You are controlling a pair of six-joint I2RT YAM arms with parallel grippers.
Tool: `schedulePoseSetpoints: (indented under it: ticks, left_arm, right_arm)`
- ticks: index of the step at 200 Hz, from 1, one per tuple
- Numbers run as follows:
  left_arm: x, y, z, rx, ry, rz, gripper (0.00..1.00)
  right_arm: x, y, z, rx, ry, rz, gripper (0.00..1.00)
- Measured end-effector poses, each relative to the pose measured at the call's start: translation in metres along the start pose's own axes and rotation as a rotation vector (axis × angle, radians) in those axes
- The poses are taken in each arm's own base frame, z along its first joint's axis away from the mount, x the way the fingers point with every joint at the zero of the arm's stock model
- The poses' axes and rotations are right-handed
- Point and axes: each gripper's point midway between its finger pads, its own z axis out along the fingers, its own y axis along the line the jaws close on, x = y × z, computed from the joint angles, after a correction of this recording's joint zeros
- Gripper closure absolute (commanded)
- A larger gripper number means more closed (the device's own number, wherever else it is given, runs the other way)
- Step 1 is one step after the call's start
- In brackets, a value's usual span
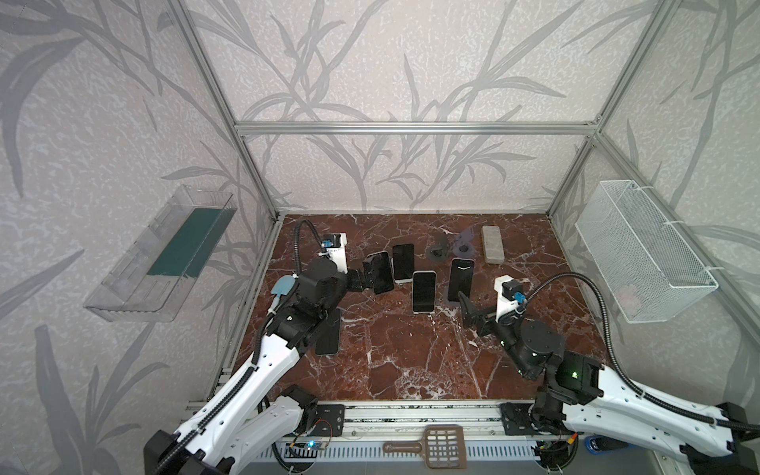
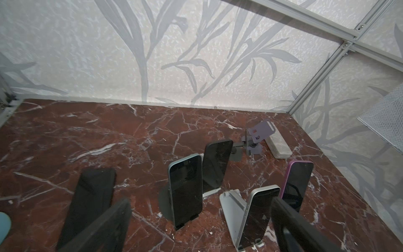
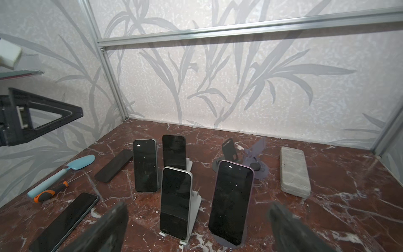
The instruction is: Remove the phone from the phone stand
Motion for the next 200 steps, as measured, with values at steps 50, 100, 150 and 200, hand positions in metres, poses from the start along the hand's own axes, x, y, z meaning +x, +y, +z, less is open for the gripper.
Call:
schedulePoseSetpoints:
  ticks: [50,100,150,200]
  left_arm:
    - [0.035,-0.083,0.022,0.075,0.100,0.093,0.01]
    - [0.061,-0.086,0.043,-0.039,0.108,0.143,0.01]
    - [0.071,-0.098,0.057,-0.073,0.113,0.165,0.01]
    - [0.068,-0.117,0.064,-0.109,0.136,0.213,0.01]
  right_arm:
    - [0.011,-0.024,-0.002,0.017,-0.037,0.033,0.12]
    - [0.024,-0.016,-0.004,-0.058,-0.045,0.053,0.12]
    - [-0.008,0.002,-0.010,-0.146,-0.039,0.052,0.12]
    - [0.015,-0.018,-0.014,-0.076,-0.039,0.010,0.11]
